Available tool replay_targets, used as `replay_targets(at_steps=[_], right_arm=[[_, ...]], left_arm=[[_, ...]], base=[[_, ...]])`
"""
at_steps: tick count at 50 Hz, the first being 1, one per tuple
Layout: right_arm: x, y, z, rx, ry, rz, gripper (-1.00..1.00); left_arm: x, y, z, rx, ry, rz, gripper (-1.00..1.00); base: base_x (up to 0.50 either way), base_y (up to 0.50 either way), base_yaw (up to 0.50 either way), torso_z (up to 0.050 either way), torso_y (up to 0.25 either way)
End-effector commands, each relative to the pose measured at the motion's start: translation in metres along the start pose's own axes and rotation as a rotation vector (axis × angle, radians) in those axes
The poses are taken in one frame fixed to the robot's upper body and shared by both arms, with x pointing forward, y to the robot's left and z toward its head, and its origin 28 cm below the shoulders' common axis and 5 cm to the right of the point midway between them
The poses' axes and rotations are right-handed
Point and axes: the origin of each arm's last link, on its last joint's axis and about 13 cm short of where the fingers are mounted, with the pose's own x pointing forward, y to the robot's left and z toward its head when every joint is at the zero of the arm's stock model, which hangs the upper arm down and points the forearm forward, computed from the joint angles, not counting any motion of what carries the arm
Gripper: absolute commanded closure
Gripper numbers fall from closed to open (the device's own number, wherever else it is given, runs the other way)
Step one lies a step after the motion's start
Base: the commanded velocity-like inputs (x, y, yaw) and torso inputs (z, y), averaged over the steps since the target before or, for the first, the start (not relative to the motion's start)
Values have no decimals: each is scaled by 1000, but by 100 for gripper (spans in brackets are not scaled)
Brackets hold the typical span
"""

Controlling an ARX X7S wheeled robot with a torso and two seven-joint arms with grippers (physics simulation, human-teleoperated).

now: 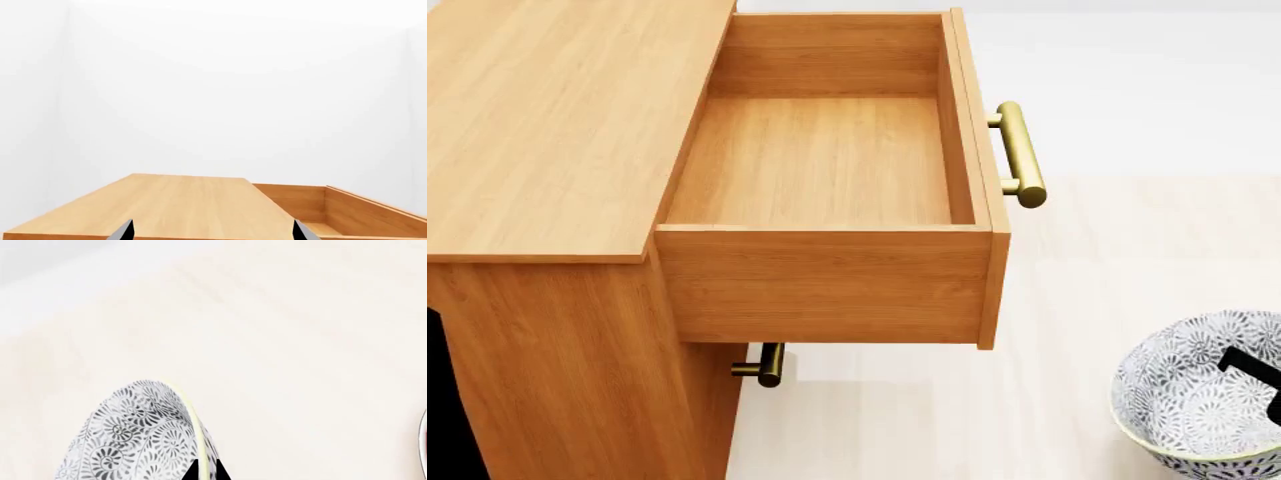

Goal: Put the bowl on top of the cabinet.

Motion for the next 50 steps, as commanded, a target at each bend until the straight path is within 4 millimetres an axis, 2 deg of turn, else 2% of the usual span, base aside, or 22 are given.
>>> replay_targets(at_steps=[1,7,12,23,33,37,50], right_arm=[[-4,7,13,-2,-39,27,100],[-9,10,20,-9,-50,30,100],[-18,11,35,-16,-78,30,100],[-50,12,89,-30,-173,14,100],[-70,17,115,-28,-208,21,100],[-79,22,125,-61,-245,26,100],[-99,43,160,0,-310,113,100]], left_arm=[[0,1,0,-1,-2,2,-100],[0,1,1,-1,-3,2,-100],[0,1,2,-3,-5,2,-100],[0,-1,3,-5,-3,-4,-100],[-1,-1,5,-7,-4,-3,-100],[-1,-2,5,-7,-4,-4,-100],[-1,-1,7,-10,-10,-1,-100]], base=[[0,0,0,0,0],[0,0,0,0,0],[0,0,0,0,0],[0,0,0,0,0],[0,0,0,0,0],[0,0,0,0,0],[0,0,0,0,0]])
